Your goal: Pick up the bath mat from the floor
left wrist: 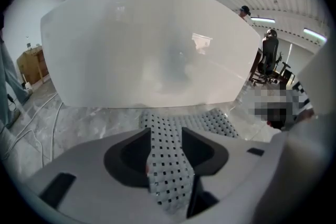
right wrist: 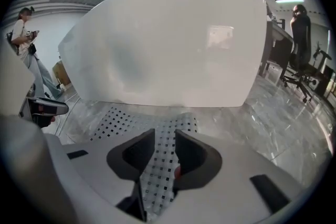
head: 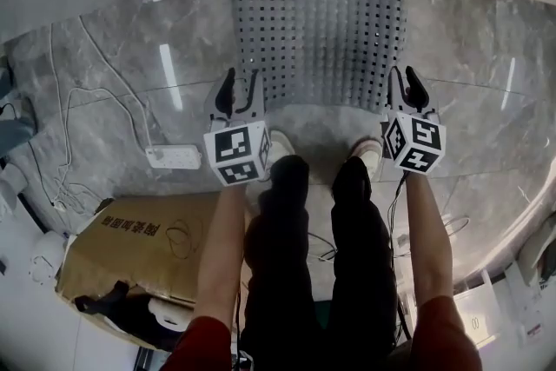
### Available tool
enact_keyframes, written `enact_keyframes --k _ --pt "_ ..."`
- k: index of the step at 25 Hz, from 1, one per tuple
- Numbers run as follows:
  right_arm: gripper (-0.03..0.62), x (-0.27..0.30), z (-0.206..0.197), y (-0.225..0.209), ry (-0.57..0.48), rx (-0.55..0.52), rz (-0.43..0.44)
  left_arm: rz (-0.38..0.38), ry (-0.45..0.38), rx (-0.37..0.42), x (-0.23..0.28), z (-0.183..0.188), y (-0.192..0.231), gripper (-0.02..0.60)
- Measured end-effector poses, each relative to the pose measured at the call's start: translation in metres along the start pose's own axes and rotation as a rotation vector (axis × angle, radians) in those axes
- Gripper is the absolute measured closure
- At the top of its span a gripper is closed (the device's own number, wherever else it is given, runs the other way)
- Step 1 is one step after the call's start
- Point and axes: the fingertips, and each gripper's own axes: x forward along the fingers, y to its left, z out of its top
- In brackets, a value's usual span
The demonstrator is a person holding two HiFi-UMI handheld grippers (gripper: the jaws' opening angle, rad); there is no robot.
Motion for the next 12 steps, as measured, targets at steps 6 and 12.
enact_keyframes --k 6,12 --pt "0.381 0.046 -0.042 -0.014 0.085 -0.011 0.004 0.004 0.071 -0.022 0.045 -0.046 0.009 0.356" --pt "0.298 0.089 -0.080 -0.037 0.177 0.006 -0.022 -0.012 0.152 -0.028 0.088 -0.086 0.018 0.301"
